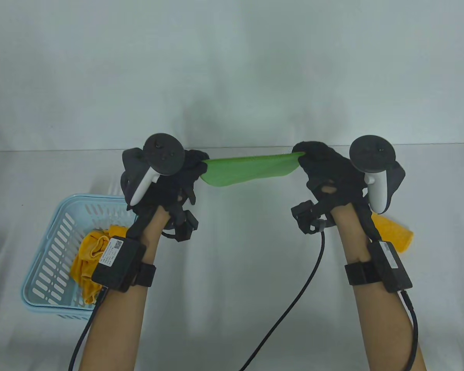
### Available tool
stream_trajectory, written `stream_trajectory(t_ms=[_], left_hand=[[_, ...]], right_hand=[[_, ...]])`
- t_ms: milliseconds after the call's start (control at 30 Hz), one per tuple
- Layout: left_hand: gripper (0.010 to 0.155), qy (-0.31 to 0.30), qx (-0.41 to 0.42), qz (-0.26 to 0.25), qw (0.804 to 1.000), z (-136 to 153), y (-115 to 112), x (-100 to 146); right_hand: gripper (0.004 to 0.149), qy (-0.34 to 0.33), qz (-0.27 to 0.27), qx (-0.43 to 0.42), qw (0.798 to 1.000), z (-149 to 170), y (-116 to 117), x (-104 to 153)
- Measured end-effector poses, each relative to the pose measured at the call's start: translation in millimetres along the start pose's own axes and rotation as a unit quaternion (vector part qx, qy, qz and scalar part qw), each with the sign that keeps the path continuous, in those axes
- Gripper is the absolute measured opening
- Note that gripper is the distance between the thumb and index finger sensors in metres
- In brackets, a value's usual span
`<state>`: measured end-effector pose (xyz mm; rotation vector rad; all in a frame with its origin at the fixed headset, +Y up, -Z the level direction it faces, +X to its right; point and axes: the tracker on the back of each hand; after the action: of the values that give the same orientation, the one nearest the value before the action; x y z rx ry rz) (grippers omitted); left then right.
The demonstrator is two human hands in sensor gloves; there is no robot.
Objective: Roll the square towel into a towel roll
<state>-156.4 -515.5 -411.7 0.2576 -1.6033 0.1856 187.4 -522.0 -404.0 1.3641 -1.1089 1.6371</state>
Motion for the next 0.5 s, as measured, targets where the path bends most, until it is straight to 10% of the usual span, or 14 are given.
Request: stream_trajectory(t_ms=[500], left_hand=[[0.044, -0.058, 0.000, 0.150, 0.987, 27.7, -126.2, 74.3]], right_hand=[[0.038, 0.076, -0.133, 0.022, 0.988, 140.1, 22.8, 68.7]])
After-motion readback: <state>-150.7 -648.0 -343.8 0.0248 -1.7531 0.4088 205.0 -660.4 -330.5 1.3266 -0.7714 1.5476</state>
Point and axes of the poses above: the tracker on the back of each hand, its own z axis roughly to the little-finger side, its own x axis roughly from the fingertips to the wrist, y = z × x, and after that the axes turned 10 degrees about -x, right-handed
